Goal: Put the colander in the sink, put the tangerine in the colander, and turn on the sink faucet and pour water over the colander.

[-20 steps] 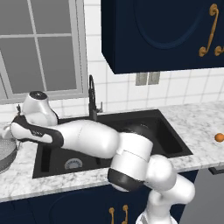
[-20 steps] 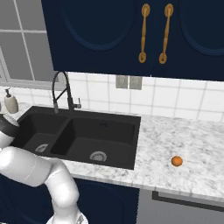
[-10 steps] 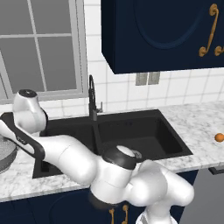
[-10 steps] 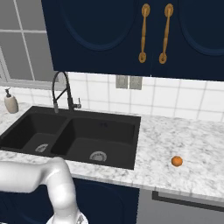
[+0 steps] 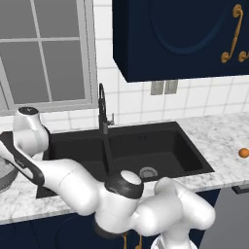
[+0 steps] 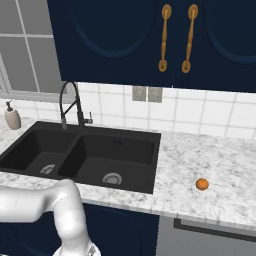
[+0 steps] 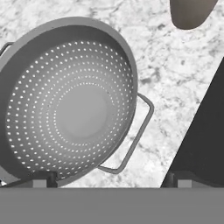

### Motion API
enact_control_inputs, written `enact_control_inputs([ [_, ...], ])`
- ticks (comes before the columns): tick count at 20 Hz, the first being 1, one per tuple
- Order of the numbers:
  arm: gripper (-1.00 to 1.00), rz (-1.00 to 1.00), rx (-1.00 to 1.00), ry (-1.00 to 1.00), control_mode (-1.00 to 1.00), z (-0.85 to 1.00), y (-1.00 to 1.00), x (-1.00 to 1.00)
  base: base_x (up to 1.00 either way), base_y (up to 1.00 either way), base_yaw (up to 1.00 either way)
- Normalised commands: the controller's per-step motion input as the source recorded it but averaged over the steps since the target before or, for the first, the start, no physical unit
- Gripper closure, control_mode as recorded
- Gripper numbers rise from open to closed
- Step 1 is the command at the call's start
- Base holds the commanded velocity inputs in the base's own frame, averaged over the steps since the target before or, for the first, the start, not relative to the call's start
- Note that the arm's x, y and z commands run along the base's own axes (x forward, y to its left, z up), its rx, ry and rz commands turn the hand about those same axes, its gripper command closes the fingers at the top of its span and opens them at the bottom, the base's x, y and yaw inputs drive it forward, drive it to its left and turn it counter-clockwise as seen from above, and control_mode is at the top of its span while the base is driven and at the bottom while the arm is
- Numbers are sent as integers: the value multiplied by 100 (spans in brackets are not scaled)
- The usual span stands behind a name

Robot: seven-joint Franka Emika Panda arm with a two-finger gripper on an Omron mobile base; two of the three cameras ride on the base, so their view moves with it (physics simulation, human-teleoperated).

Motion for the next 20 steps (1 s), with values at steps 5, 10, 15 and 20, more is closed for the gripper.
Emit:
enact_control_inputs([
  [5,-100,0,-7,5,-100,-65,0,0,0,0,0],
  [10,-100,-5,-3,0,-100,-18,16,5,0,0,0],
  [15,-100,-11,0,0,-100,0,22,1,0,0,0],
  [20,-100,-18,0,0,-100,0,1,10,0,0,0],
])
